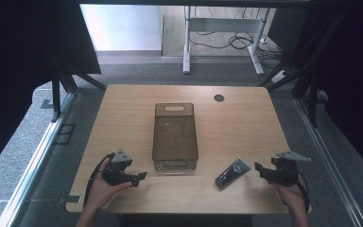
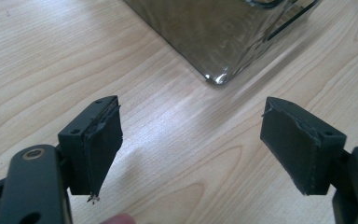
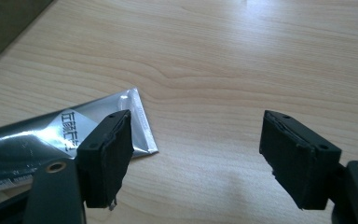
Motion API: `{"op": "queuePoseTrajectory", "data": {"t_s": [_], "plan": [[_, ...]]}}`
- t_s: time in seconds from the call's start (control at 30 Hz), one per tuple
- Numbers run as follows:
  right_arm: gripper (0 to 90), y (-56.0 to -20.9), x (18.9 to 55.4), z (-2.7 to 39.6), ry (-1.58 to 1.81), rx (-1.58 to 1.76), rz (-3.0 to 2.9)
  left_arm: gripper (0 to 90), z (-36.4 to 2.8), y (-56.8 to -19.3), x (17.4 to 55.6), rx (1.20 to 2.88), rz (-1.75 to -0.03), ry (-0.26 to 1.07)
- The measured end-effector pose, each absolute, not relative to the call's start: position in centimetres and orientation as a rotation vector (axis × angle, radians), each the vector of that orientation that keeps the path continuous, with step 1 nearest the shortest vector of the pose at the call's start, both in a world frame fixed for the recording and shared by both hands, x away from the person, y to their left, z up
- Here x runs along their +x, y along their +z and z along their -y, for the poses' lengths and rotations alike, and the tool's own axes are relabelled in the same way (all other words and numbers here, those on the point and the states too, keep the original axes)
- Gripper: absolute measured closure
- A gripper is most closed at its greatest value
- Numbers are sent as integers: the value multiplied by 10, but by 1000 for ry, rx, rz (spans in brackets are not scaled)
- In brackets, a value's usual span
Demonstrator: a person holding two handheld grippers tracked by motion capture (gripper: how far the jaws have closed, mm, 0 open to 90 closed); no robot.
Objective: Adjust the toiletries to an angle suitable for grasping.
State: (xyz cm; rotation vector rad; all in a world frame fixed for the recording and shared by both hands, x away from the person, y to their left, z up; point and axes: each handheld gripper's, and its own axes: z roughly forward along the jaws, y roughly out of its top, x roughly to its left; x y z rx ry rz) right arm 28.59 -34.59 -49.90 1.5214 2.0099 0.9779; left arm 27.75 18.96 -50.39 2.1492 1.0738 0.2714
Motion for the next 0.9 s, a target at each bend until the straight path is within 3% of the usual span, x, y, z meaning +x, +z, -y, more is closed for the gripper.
{"op": "queuePoseTrajectory", "data": {"t_s": [0.4, 0.43, 0.9], "plan": [[367, -501, 284, 344, 995, 1476, -2077, 211, -189, -502, 277, 2141, -1068, 264], [405, -502, 285, 344, 991, 1478, -2095, 211, -189, -502, 277, 2138, -1070, 267], [450, -503, 287, 344, 991, 1476, -2124, 211, -194, -501, 279, 2127, -1084, 276]]}}
